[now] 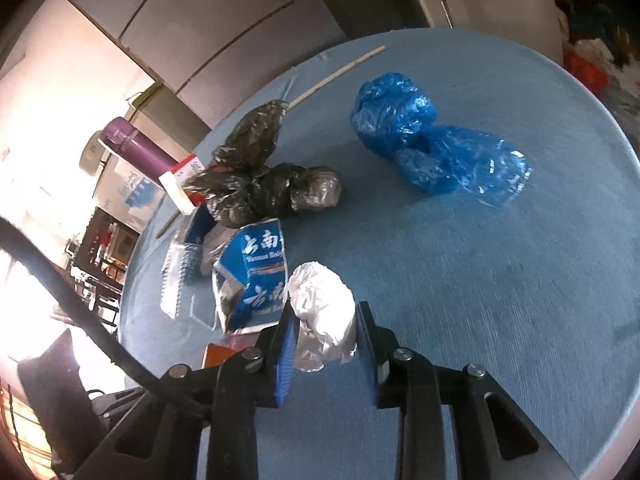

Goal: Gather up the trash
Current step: 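Grasp the orange netted wrapper with the left tool while the right tool grasps the white crumpled ball, then carry both items over the red basket and open both tools to drop them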

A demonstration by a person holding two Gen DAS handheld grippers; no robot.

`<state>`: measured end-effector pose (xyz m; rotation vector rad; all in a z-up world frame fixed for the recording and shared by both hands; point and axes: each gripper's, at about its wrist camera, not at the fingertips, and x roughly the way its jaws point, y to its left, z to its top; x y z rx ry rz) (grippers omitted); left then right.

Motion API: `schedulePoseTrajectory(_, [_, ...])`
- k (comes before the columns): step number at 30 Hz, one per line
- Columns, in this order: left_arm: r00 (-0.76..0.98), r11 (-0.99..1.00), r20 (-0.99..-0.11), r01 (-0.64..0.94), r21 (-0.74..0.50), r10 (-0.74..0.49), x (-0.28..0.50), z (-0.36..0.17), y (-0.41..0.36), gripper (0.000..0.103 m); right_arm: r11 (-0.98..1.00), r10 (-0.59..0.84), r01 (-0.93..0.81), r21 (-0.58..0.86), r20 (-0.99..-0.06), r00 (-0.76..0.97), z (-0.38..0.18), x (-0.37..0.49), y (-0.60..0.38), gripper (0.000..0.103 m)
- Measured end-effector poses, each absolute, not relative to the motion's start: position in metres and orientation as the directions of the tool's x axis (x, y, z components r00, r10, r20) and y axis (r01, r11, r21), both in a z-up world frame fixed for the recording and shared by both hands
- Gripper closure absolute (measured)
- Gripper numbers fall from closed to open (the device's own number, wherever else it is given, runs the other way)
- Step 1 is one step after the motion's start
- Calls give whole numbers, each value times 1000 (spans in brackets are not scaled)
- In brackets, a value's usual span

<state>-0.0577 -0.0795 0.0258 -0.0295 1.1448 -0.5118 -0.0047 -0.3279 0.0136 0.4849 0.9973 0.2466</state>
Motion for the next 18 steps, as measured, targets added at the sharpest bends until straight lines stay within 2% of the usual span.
schedulePoseTrajectory(6, [367,898,-844,353,-263,-392,-71,46,-64,74,854,444,-7,520,-722,530,27,-27,-317,73])
schedulePoseTrajectory(10, [433,925,-834,307,-222,-343,-91,71,-37,74,852,476,-70,519,-711,518,40,-38,-293,73])
schedulePoseTrajectory(18, [549,986,-820,48,-161,-161,-149,112,55,74,797,600,-242,553,-683,415,60,-52,-212,73])
